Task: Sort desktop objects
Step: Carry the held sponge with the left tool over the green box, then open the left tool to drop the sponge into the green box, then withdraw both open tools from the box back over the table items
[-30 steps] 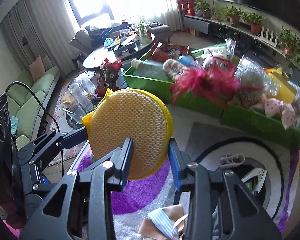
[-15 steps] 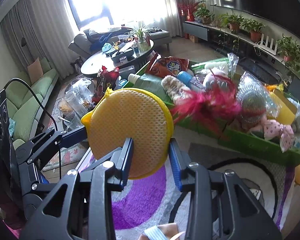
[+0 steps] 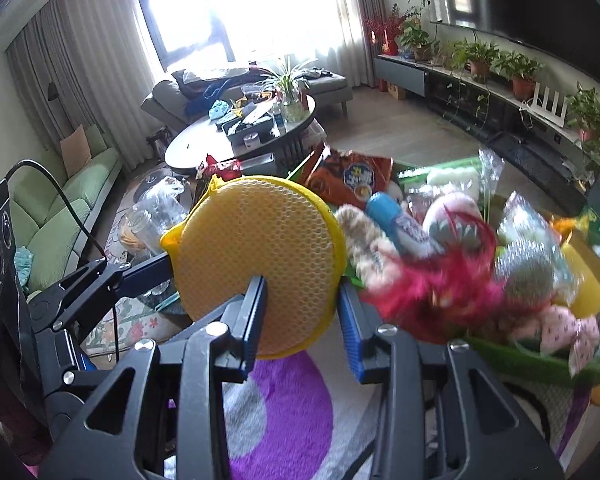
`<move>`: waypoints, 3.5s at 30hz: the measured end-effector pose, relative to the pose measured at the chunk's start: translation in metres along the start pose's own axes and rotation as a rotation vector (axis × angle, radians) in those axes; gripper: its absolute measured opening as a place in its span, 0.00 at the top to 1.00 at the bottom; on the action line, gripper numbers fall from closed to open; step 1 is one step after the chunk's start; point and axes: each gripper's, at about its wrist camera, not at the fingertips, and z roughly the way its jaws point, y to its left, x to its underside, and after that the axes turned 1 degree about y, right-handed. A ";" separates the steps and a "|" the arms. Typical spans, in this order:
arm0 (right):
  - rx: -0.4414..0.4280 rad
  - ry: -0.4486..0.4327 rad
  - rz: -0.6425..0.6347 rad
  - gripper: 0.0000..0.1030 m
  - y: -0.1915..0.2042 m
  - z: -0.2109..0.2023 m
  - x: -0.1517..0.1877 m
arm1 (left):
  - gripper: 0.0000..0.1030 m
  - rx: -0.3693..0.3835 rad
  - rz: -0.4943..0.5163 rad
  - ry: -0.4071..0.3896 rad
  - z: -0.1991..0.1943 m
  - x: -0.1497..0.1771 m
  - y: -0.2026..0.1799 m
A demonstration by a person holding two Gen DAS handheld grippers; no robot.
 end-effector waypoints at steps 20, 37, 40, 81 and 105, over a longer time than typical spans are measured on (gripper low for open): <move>0.006 -0.012 0.053 0.64 -0.028 0.051 -0.048 | 0.44 -0.045 0.045 0.024 0.064 -0.035 0.011; -0.011 0.052 0.080 0.64 -0.032 0.100 -0.054 | 0.44 -0.070 0.027 0.080 0.103 -0.028 0.034; -0.009 0.062 0.083 0.64 -0.032 0.106 -0.053 | 0.44 -0.070 0.022 0.091 0.109 -0.026 0.036; 0.020 -0.002 0.039 0.56 -0.016 0.027 -0.053 | 0.42 -0.050 0.006 0.002 0.035 -0.035 0.024; 0.066 -0.080 0.011 0.46 -0.001 -0.116 0.036 | 0.25 0.146 0.106 -0.057 -0.081 0.023 -0.073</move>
